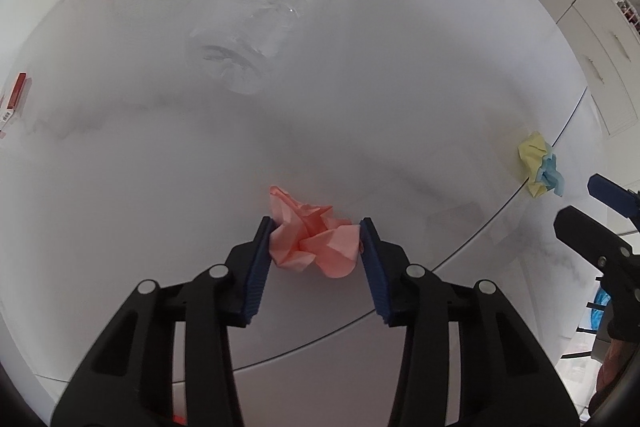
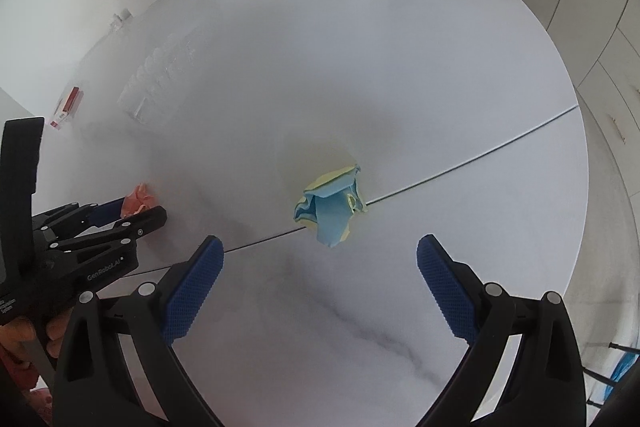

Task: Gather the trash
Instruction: 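Grasp the pink crumpled paper with the left tool while the right tool grasps the yellow-blue sticky note, then carry the pink paper and sticky note to the wastebasket and open both tools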

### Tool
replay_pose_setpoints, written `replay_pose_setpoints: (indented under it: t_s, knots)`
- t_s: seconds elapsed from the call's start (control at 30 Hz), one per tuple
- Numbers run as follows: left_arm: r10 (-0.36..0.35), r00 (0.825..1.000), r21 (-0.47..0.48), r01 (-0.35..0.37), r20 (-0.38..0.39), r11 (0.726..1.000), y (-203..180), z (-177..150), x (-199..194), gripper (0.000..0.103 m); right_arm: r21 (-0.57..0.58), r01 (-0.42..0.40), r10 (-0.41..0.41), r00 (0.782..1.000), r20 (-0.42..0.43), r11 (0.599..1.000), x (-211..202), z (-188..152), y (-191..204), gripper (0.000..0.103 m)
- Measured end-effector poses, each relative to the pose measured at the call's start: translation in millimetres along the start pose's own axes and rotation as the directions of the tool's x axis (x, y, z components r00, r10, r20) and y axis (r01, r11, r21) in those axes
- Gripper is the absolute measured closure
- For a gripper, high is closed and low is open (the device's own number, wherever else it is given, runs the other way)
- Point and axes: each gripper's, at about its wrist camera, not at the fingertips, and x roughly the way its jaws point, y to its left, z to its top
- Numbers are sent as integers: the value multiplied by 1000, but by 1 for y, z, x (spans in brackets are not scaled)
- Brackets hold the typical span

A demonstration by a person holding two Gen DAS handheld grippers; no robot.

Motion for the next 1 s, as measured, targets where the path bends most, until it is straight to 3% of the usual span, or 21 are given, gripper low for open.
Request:
replay_pose_setpoints:
  t_s: [0.1,0.2,0.37,0.47,0.73,1.0]
  knots:
    - [6,1000,3,-6,1,1000,0,0,-6,62,-49,22,-22,1000,-1,999,12,6,5,9]
    - [10,1000,9,-10,13,1000,-4,0,-17,62,-77,38,-39,999,-14,996,24,11,7,27]
    - [14,999,20,-15,37,1000,-5,-8,-36,62,-65,63,-65,998,-23,996,32,15,6,64]
    - [12,999,42,-14,41,999,-15,-14,-44,62,-61,47,-48,999,-16,997,29,15,3,68]
    - [-35,998,112,28,60,993,-39,-32,-66,62,8,15,-15,999,44,1000,-12,-5,-13,68]
    - [-129,988,267,103,81,958,-88,-59,-103,62,134,7,-24,992,121,991,-91,-75,-39,68]
